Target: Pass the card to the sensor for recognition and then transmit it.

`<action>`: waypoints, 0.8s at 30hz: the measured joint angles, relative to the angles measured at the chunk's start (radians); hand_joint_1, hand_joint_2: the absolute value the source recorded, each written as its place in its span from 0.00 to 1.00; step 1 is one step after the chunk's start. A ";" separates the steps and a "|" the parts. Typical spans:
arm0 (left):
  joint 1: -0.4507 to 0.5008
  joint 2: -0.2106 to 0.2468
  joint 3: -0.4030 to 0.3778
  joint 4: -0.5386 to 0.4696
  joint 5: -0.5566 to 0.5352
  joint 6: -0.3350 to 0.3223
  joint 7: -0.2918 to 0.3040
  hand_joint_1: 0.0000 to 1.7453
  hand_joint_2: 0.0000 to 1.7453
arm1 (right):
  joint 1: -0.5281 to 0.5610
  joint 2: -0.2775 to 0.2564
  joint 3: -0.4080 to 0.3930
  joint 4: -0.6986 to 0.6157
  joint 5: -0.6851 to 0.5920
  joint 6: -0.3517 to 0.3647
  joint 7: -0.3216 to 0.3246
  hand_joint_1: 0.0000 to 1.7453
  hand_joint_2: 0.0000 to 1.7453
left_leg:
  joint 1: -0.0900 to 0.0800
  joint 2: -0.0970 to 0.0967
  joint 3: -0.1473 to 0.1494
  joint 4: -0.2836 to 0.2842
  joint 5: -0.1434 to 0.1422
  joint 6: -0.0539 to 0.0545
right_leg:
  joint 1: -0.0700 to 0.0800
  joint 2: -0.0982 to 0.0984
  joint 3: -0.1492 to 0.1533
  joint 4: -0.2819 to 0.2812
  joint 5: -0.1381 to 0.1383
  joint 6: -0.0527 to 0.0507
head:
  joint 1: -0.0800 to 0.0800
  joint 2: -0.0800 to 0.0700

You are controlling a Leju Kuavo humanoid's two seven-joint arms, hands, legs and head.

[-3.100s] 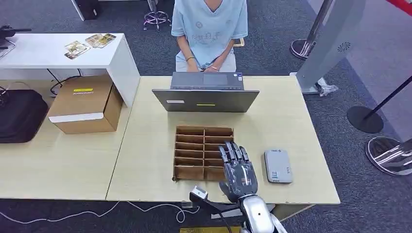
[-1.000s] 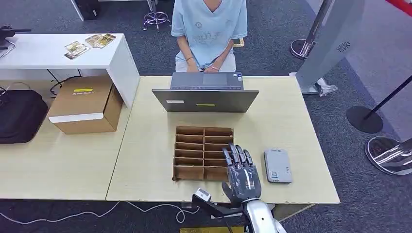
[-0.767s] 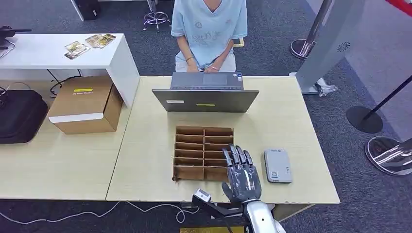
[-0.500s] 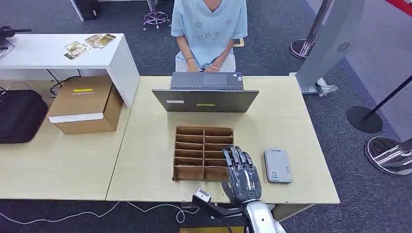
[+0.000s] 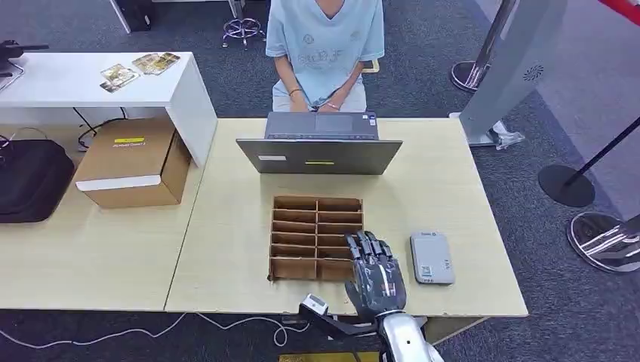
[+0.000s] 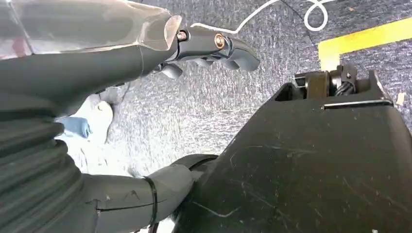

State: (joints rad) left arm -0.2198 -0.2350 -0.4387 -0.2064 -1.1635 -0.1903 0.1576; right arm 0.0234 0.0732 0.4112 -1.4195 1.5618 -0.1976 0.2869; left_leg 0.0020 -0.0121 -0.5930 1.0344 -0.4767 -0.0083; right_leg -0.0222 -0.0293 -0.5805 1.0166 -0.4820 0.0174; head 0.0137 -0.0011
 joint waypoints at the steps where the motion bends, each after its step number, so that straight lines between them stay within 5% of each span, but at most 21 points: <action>1: 0.001 0.001 0.003 0.000 0.002 0.002 0.000 0.00 1.00 | 0.000 0.000 0.000 0.000 0.000 0.000 0.000 0.31 1.00 | 0.000 0.000 0.000 0.000 0.000 0.000 | 0.000 0.000 0.000 0.000 0.000 0.000 | 0.000 0.000; 24: 0.018 0.011 0.105 0.000 0.080 0.052 0.019 0.00 1.00 | -0.004 0.002 0.008 0.003 0.000 0.003 0.000 0.28 1.00 | 0.000 0.000 0.000 0.000 -0.001 -0.001 | 0.000 0.000 0.000 0.000 0.000 0.000 | 0.000 0.000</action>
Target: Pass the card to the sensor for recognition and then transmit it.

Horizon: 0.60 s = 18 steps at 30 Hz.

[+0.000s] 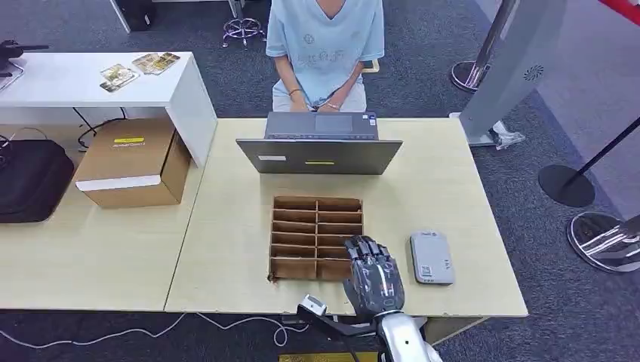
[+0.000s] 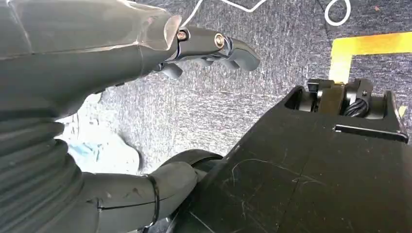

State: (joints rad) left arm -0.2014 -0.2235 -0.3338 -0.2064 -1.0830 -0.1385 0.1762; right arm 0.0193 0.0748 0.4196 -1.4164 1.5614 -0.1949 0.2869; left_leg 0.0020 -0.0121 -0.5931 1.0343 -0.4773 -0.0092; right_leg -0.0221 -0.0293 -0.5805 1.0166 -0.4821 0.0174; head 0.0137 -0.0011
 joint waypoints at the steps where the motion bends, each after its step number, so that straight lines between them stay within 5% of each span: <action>1: 0.000 0.001 0.005 0.000 0.002 0.001 0.000 0.00 1.00 | -0.001 0.000 0.000 0.003 0.000 0.000 0.000 0.26 1.00 | 0.000 0.000 0.000 0.000 0.000 0.000 | 0.000 0.000 0.000 0.000 0.000 0.000 | 0.000 0.000; 18: 0.010 0.006 0.070 0.000 0.051 0.034 0.003 0.00 1.00 | -0.004 0.014 0.023 0.019 0.002 0.005 -0.021 0.28 1.00 | 0.000 0.000 0.000 0.000 0.000 0.000 | 0.000 0.000 0.000 0.000 0.000 0.000 | 0.000 0.000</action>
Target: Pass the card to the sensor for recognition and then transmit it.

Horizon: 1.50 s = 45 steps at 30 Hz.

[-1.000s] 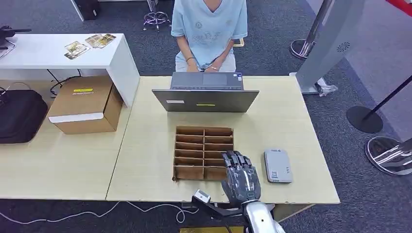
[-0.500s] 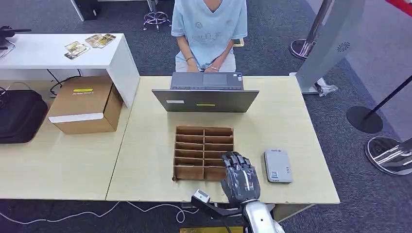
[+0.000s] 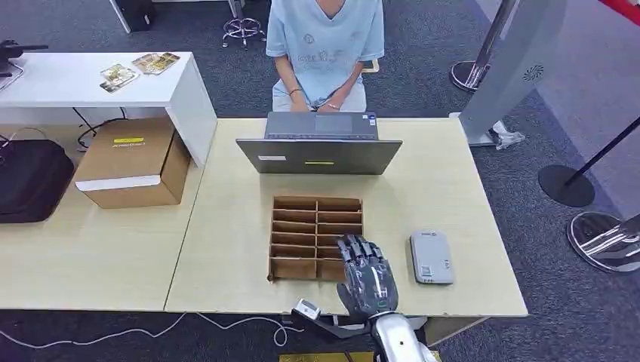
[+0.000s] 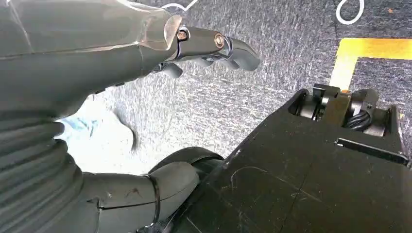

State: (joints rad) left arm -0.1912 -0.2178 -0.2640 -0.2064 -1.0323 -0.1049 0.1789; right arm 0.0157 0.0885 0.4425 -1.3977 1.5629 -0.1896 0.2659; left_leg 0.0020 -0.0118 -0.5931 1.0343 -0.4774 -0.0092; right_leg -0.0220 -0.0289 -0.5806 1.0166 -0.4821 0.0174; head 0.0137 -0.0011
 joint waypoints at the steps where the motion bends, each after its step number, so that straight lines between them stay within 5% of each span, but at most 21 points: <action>1: 0.001 0.001 0.004 0.000 0.003 0.001 0.000 0.00 1.00 | -0.001 0.001 0.005 0.003 -0.001 0.001 0.000 0.28 1.00 | 0.000 0.000 0.000 0.000 0.000 0.000 | 0.000 0.000 0.000 0.000 0.000 0.000 | 0.000 0.000; 18: 0.012 0.002 0.067 0.000 0.044 0.028 0.000 0.00 1.00 | -0.024 0.005 0.027 0.036 -0.015 0.002 -0.003 0.48 1.00 | 0.000 0.000 0.000 0.000 0.000 0.000 | 0.000 0.000 0.000 0.000 0.000 0.000 | 0.000 0.000; 34: 0.028 0.005 0.149 0.000 0.111 0.062 0.000 0.00 1.00 | -0.035 0.005 0.029 0.050 -0.032 0.001 -0.003 0.52 1.00 | 0.000 0.000 0.000 0.000 0.000 0.000 | 0.000 0.000 0.000 0.000 0.000 0.000 | 0.000 0.000; 36: 0.030 0.006 0.156 0.000 0.118 0.066 0.000 0.00 1.00 | -0.037 0.005 0.030 0.051 -0.032 0.000 -0.003 0.58 1.00 | 0.000 0.000 0.000 0.000 0.000 0.000 | 0.000 0.000 0.000 0.000 0.000 0.000 | 0.000 0.000; 37: 0.031 0.006 0.160 0.000 0.119 0.070 0.000 0.00 1.00 | -0.037 0.005 0.031 0.052 -0.032 -0.001 -0.003 0.75 1.00 | 0.000 0.001 0.000 0.000 0.000 0.000 | 0.000 0.000 0.000 0.000 0.000 0.000 | 0.000 0.000; 45: 0.037 0.008 0.187 0.000 0.138 0.082 0.000 0.00 1.00 | -0.043 0.005 0.031 0.052 -0.034 -0.026 -0.006 0.81 1.00 | 0.000 0.001 0.000 0.000 0.000 0.000 | 0.000 0.000 0.000 0.000 0.000 0.000 | 0.000 0.000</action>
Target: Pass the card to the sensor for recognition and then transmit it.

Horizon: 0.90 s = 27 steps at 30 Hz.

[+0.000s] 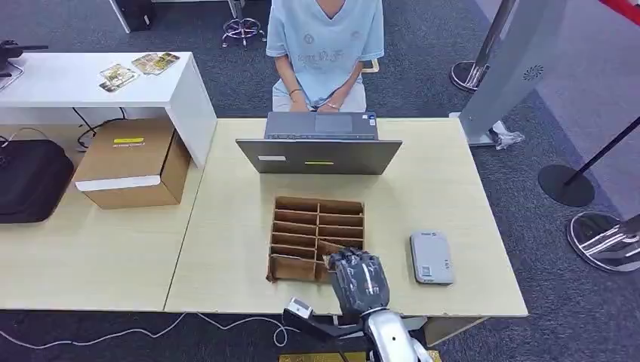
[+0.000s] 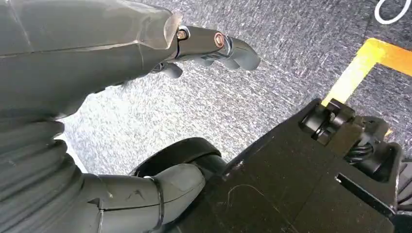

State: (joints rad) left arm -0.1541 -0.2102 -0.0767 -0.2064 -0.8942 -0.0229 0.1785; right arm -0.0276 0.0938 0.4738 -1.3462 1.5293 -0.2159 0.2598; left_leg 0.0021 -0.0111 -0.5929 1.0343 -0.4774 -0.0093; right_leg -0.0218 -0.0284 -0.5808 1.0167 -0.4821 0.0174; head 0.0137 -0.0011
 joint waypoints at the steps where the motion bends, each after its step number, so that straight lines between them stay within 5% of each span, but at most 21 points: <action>1: 0.000 0.001 0.002 0.000 0.002 0.002 -0.001 0.00 1.00 | -0.001 0.000 0.000 0.000 0.000 -0.003 0.000 0.84 1.00 | 0.000 0.000 0.000 0.000 0.000 0.000 | 0.000 0.000 0.000 0.000 0.000 0.000 | 0.000 0.000; 27: 0.024 0.003 0.093 0.000 0.072 0.045 -0.013 0.00 1.00 | 0.013 0.000 0.000 -0.005 0.002 -0.090 -0.021 0.94 1.00 | 0.000 0.001 0.000 0.000 0.000 0.000 | 0.000 0.001 0.000 0.000 0.000 0.000 | 0.000 0.000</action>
State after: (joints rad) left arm -0.1304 -0.2071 0.0164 -0.2064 -0.8225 0.0218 0.1652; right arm -0.0150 0.0938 0.4738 -1.3516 1.5309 -0.3060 0.2392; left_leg 0.0021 -0.0098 -0.5929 1.0343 -0.4774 -0.0094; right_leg -0.0216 -0.0273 -0.5812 1.0167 -0.4821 0.0173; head 0.0137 -0.0011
